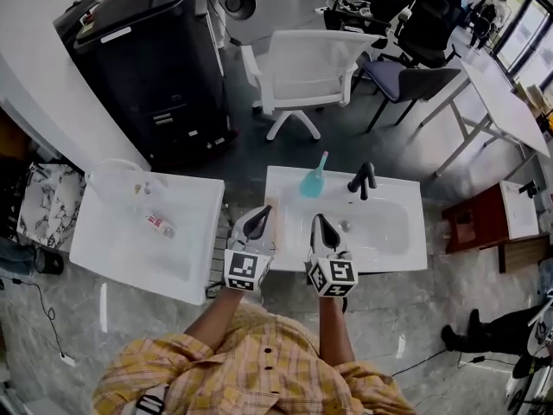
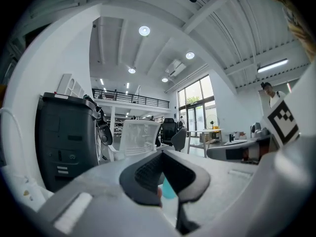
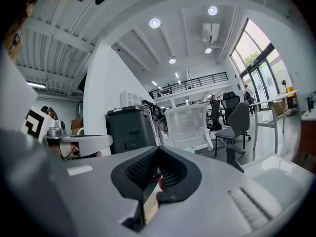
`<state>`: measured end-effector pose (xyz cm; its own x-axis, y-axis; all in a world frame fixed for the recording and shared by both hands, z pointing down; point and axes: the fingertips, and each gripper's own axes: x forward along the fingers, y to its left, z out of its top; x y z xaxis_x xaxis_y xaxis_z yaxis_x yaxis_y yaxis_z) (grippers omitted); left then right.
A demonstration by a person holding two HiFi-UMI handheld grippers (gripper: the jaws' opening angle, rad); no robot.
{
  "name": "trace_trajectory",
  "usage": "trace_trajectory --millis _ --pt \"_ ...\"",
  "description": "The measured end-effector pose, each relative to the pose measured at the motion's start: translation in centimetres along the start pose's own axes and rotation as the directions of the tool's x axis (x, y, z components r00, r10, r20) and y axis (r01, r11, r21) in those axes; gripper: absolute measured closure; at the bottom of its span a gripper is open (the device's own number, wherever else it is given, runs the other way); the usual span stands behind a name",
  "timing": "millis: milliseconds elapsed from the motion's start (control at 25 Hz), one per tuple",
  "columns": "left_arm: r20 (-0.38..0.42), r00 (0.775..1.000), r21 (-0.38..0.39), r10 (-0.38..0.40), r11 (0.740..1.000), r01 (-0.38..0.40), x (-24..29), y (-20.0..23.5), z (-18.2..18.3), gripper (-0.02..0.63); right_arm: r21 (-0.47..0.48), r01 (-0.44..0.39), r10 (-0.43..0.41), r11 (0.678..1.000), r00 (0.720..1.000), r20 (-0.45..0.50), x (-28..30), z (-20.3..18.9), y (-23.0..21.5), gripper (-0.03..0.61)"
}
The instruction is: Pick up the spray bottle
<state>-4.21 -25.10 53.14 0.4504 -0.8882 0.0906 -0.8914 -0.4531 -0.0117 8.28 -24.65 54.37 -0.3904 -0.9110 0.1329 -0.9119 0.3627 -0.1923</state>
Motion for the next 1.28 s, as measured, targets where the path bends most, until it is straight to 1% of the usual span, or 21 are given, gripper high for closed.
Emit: trace_trajectory --millis 200,440,640,800,1000,1280 --pt "-0.009 0.999 -0.012 -0.031 0.999 0.031 3.3 2.4 -0.2 0.615 -0.001 0.042 -0.042 0.999 0.999 -0.022 3.5 -0.2 -0.9 0.577" --pt "-0.018 0.996 -0.018 -0.086 0.996 0.086 7.3 3.7 -0.8 0.615 0.001 0.096 -0.096 0.995 0.994 -0.054 6.9 -1.4 -2.4 0.577" --pt "-0.042 0.991 -0.04 -0.125 0.992 0.123 9.4 4.9 -1.9 0.615 0.012 0.153 -0.151 0.988 0.984 -0.091 9.0 -2.6 -3.1 0.577" --pt "-0.05 0.988 -0.05 -0.146 0.988 0.143 10.1 5.5 -2.5 0.615 0.009 0.197 -0.195 0.98 0.976 -0.101 9.8 -3.2 -3.6 0.575" --pt "-0.075 0.988 -0.067 -0.136 0.989 0.132 10.6 5.6 -3.5 0.615 0.0 0.21 -0.208 0.978 0.969 -0.131 10.7 -3.8 -4.7 0.514" --pt "-0.111 0.99 -0.063 -0.089 0.995 0.082 11.3 5.7 -3.9 0.615 0.007 0.219 -0.215 0.976 0.963 -0.166 12.7 -4.7 -7.2 0.487"
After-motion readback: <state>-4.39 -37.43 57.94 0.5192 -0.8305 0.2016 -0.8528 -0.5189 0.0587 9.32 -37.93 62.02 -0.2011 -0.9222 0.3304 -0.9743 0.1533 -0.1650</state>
